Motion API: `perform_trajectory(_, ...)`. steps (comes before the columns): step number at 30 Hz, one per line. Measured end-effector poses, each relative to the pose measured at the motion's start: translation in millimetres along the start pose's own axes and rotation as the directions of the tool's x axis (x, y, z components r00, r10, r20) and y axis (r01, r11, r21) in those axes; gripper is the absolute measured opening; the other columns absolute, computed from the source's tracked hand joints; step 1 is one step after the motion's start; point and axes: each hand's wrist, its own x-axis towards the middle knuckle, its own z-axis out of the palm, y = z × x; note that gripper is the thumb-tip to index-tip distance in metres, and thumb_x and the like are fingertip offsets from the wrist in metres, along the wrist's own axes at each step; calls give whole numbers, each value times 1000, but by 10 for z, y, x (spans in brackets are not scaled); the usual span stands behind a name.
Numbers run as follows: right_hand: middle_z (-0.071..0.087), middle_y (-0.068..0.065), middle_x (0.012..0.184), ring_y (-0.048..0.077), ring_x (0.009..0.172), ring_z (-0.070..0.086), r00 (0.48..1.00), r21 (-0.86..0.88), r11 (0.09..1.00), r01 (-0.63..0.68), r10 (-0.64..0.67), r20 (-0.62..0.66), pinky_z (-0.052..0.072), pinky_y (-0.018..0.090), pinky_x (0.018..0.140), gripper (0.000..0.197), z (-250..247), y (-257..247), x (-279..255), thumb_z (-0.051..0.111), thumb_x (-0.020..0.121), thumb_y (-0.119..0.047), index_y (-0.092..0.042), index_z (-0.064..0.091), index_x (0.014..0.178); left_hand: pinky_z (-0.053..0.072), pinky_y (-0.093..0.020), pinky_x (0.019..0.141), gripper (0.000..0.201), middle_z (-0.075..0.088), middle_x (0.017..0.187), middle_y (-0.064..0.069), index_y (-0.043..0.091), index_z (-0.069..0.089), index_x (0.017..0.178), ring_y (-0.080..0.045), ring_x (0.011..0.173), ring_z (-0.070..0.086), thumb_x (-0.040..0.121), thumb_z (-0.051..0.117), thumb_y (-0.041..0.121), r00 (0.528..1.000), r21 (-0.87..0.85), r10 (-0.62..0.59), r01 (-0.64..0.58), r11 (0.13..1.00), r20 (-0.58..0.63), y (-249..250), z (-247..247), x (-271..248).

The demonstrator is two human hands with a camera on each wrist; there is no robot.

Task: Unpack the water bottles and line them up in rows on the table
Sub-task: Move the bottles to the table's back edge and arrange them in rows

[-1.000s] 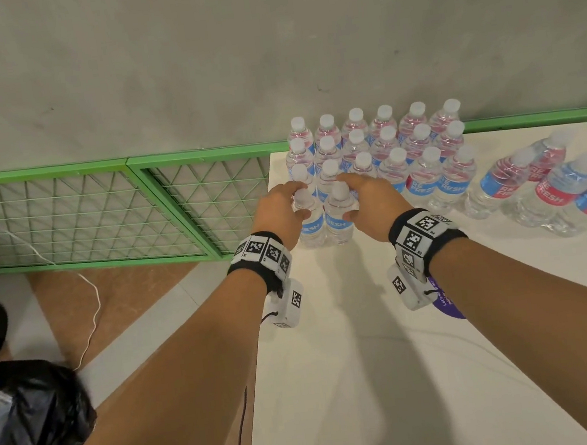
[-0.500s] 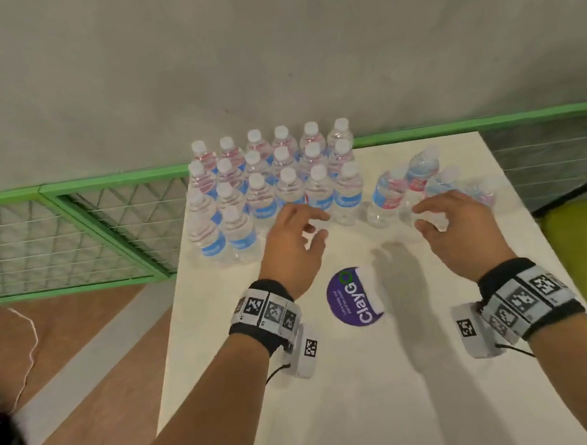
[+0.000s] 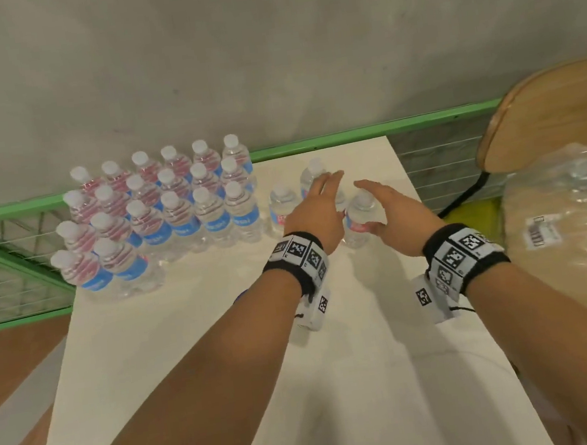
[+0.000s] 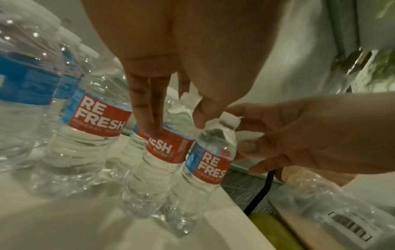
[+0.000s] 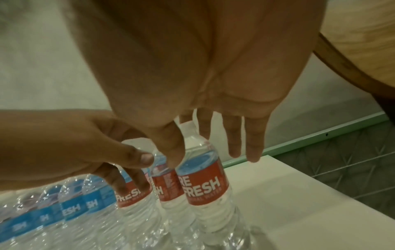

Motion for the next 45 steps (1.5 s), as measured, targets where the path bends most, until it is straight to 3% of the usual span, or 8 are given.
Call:
perform_trajectory(4,61,4,123,21,96,61,997,88,996,-4,11,-75,44,23,81,42,36,35,-6,54,95,-10,-29,45,131,55,-40,82,57,41,143,0,29,38,134,-18,101,63,88,51,-2,1000,-55,-12,11,998,-11,-46,26,-80)
perform_trajectory(8,56,0,98,-7,65,48,996,87,996,10,-2,-94,36,-4,56,39,36,-4,-78,50,93,4,-20,53,123,51,-32,75,42,60,112,9,37,48,116,-1,75,56,90,52,3,993,-40,-47,43,998,-106,-214,-47,-277)
perform_trajectory(13,64,1,103,1,68,52,997,62,998,16,-12,-73,40,7,62,36,85,-188,-168,53,93,0,-19,56,122,48,-32,91,41,64,124,9,42,52,130,-16,100,63,94,58,25,994,-117,-101,96,989,-40,-623,-351,-655)
perform_trajectory(21,65,8,115,24,98,62,995,97,992,79,-84,45,45,24,77,37,425,-938,-162,53,93,-6,-23,54,126,51,-38,83,23,66,108,8,44,56,116,-17,87,63,93,57,38,976,-3,-219,219,976,-13,-1395,-1070,-1278)
perform_trajectory(29,63,14,106,29,96,61,981,-16,993,119,-115,156,49,33,76,36,910,-1898,121,59,87,-4,-9,52,121,47,-31,82,35,64,121,-4,24,62,119,-24,94,61,91,58,4,956,54,-279,285,957,-92,-1947,-1509,-1511)
perform_trajectory(32,62,17,105,32,96,60,984,-80,992,100,-86,153,44,30,69,43,1021,-2179,249,59,86,-2,-6,48,127,46,-28,73,42,66,112,-3,27,65,112,-12,78,59,85,55,-4,966,96,-238,247,964,-99,-2057,-1615,-1464)
perform_trajectory(41,64,18,108,31,98,63,993,-37,995,97,-94,77,54,43,84,41,1339,-2650,520,56,86,3,-8,55,126,53,-41,87,53,63,118,-1,27,63,117,-24,105,61,77,60,-8,998,335,-55,53,941,-3,-2102,-1868,-1290)
perform_trajectory(45,63,18,112,31,100,63,995,-54,996,74,-70,70,54,45,85,44,1382,-2645,543,57,86,2,-10,54,129,49,-37,92,37,60,118,-5,18,60,121,-24,109,56,85,66,22,996,253,-71,80,964,-48,-2120,-1909,-1264)
